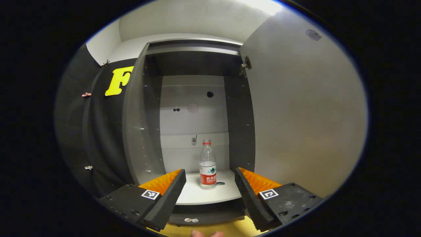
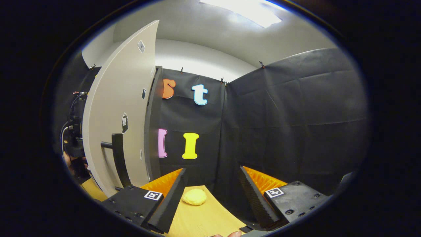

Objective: Open the cabinet door with the right hand, grasp the bottle in the cabinet with the left hand and place it on the coaster, then close the cabinet door with the right hand.

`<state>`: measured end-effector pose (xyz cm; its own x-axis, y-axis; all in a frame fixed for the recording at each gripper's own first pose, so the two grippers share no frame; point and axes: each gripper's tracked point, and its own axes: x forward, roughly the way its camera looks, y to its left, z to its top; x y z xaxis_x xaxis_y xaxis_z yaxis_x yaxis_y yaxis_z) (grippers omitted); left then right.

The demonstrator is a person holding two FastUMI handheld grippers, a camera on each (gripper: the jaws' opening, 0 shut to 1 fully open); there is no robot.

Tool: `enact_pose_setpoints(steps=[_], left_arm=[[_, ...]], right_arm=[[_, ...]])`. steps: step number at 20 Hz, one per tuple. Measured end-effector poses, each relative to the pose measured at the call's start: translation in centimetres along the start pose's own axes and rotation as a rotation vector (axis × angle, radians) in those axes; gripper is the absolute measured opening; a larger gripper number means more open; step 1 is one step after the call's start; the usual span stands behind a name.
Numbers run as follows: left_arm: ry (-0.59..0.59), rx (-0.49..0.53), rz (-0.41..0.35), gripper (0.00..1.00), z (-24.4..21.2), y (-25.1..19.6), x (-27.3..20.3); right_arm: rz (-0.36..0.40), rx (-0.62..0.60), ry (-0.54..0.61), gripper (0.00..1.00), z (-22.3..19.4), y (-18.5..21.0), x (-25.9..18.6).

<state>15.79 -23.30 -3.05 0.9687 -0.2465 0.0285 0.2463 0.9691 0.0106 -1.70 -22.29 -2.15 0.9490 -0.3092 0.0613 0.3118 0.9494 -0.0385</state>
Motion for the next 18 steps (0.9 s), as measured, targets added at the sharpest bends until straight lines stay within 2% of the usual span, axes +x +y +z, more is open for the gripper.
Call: enact_pose_setpoints(steps=[2, 5, 6, 9, 14, 16, 18], left_arm=[[-0.001, 0.001, 0.012, 0.94, -0.6, 0.0, 2.7], [0.01, -0.006, 0.041, 0.94, -2.4, 0.4, 6.5], [0.022, -0.016, 0.049, 0.94, -3.2, 0.6, 7.9], [0.05, -0.029, 0.078, 0.94, -5.0, 1.1, 11.1], [0.075, 0.018, 0.096, 0.94, -7.4, 1.5, 15.3], [0.096, 0.021, 0.116, 0.94, -8.3, 1.6, 16.4], [0.107, 0.007, 0.146, 0.94, -9.0, 2.0, 17.4]], right_arm=[[0.018, 0.013, 0.018, 0.98, -0.4, 0.5, 0.5], [0.03, -0.007, -0.023, 0.98, 0.2, 0.7, 1.4], [0.033, -0.017, -0.029, 0.94, 0.0, 0.9, 1.6], [0.051, -0.037, -0.024, 0.99, -0.7, 1.2, 2.7], [0.067, -0.005, -0.006, 0.98, -1.8, 0.7, 4.7], [0.099, 0.029, 0.011, 0.97, -2.2, 1.0, 5.1], [0.082, 0.052, 0.017, 0.97, -2.5, 0.2, 5.8]])
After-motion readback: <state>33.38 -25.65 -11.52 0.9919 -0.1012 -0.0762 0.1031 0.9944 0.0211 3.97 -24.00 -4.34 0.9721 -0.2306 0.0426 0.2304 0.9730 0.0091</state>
